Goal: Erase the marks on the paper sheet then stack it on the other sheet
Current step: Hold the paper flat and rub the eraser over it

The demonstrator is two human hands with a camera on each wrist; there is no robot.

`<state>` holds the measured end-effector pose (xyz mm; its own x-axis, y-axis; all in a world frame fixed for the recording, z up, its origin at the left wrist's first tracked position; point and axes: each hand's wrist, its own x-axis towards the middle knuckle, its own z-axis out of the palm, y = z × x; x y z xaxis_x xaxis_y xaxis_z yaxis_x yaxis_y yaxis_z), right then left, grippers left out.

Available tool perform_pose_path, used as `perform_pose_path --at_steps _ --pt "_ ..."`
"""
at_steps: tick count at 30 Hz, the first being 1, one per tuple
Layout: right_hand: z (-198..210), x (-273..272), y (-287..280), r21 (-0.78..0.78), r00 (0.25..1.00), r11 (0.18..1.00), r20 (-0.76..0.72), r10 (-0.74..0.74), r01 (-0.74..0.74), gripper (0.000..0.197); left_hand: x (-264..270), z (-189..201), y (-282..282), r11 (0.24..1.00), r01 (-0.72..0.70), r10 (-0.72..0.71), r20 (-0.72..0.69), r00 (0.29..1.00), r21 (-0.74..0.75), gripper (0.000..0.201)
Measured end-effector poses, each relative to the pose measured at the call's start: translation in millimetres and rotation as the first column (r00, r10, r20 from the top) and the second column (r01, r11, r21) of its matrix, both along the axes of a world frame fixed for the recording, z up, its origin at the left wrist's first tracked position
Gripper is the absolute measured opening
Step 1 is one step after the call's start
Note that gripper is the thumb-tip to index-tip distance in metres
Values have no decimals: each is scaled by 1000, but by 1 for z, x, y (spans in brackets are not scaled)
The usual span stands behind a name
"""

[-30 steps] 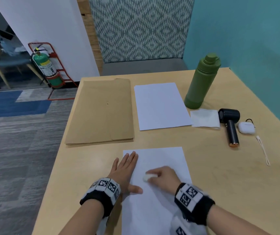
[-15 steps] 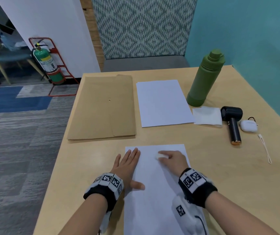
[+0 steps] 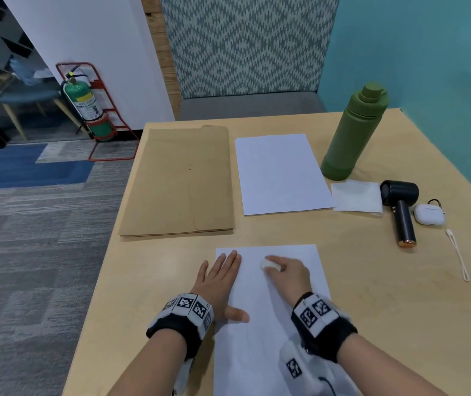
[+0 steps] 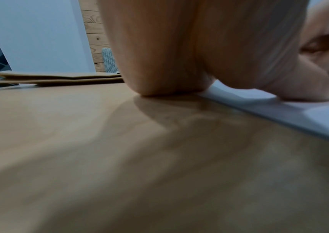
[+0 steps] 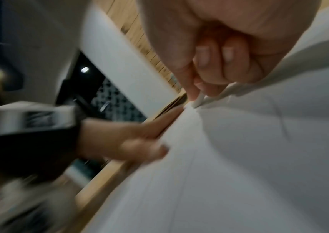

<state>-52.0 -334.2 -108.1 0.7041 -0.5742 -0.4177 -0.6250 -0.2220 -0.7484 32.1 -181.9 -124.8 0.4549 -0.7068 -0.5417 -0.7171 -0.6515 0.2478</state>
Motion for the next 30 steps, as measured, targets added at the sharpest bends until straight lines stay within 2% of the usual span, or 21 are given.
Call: perform_pose_path --at_steps 3,5,7,10,12,14,16,18,19,22,23,24,28,30 --pt "-1 -21 31 57 971 971 -35 235 -233 32 0 0 0 1000 1 -1 -7 1000 0 122" --pt "-2 -19 26 93 952 951 -55 302 -296 31 1 0 0 1000 -1 1 -8 1000 3 121" --pt "-1 -6 5 85 976 974 -40 215 -211 30 1 0 -1 1000 -6 6 -1 1000 11 121" --pt "0 9 -15 45 999 998 4 -47 47 30 0 -1 -1 1000 -5 5 3 1000 10 121" --pt "-1 5 -6 42 998 997 12 -60 60 31 0 -1 -1 1000 -4 4 2 1000 9 122" --pt "-2 -10 14 51 997 996 3 77 -77 32 1 -2 -1 1000 -7 7 -4 1000 5 123" --pt "-2 -24 28 85 965 963 -36 260 -256 32 1 -2 -1 1000 -6 6 -8 1000 4 123" --pt "-1 -20 19 109 944 942 -58 326 -319 31 0 -1 0 1000 -10 10 -6 1000 0 122" --pt "0 -14 10 105 955 953 -54 290 -283 31 0 -1 -1 1000 -14 14 -2 1000 -2 121" --pt "4 5 -13 63 1000 998 -1 -10 10 31 0 0 -2 1000 -9 9 3 1000 5 121" --pt "4 8 -12 52 998 997 9 -64 63 32 0 0 -2 1000 -7 7 3 1000 7 121" --pt "4 6 -8 46 998 997 8 -55 55 32 0 0 -2 1000 -5 5 4 1000 8 121" --pt "0 -13 26 98 966 964 -59 252 -246 30 0 -2 -1 1000 -4 4 8 1000 3 121" --pt "1 -7 17 86 964 963 -54 260 -255 29 0 -2 -1 1000 -4 4 7 1000 1 122"
